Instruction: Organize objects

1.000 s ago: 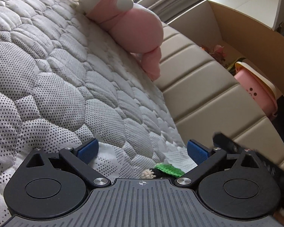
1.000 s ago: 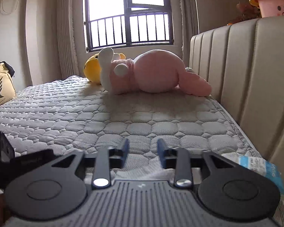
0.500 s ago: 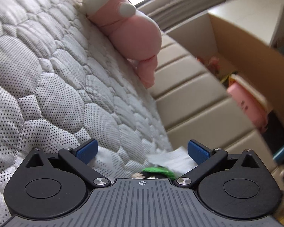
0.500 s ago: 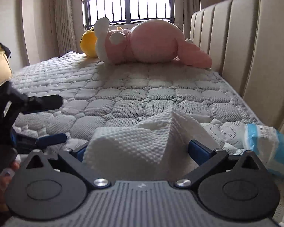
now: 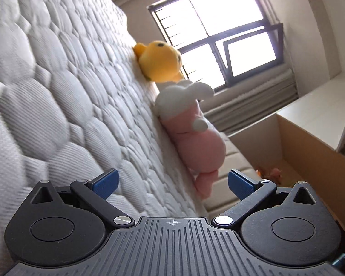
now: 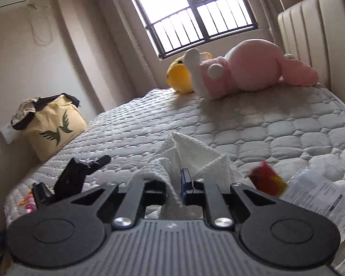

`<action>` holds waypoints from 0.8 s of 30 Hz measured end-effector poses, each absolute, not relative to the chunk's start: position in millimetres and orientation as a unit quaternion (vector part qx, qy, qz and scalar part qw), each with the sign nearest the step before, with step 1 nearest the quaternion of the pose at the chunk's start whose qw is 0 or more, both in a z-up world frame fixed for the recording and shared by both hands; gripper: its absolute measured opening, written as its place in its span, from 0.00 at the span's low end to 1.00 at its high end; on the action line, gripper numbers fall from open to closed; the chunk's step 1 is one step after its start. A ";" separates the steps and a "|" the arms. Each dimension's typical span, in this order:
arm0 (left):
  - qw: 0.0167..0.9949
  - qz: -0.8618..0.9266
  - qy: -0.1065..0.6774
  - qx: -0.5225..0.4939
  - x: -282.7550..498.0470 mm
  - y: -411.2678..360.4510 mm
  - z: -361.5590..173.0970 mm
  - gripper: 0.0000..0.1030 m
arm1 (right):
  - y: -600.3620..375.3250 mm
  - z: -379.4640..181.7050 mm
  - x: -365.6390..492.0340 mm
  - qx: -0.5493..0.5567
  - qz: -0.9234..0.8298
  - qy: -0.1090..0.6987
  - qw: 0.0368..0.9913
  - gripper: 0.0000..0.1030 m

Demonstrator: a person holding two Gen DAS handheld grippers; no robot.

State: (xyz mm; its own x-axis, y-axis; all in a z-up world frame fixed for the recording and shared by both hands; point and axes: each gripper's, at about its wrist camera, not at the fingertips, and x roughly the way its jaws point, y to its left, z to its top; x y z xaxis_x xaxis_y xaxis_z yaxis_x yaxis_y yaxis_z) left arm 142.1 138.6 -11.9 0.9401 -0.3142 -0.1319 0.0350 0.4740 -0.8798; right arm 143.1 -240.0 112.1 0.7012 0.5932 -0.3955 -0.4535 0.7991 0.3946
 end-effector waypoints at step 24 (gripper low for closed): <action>0.795 -0.260 0.490 -0.246 254.0 -86.9 8.0 1.00 | -384.1 59.9 67.3 0.215 0.164 0.198 0.942 0.74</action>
State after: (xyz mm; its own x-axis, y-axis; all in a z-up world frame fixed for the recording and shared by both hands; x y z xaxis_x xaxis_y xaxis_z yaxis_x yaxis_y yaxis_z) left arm 254.0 -86.9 8.0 0.3850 -0.6546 -0.6506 0.1720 0.7435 -0.6463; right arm 67.3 -384.1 59.9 0.8676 0.3951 -0.3019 -0.2246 0.8531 0.4709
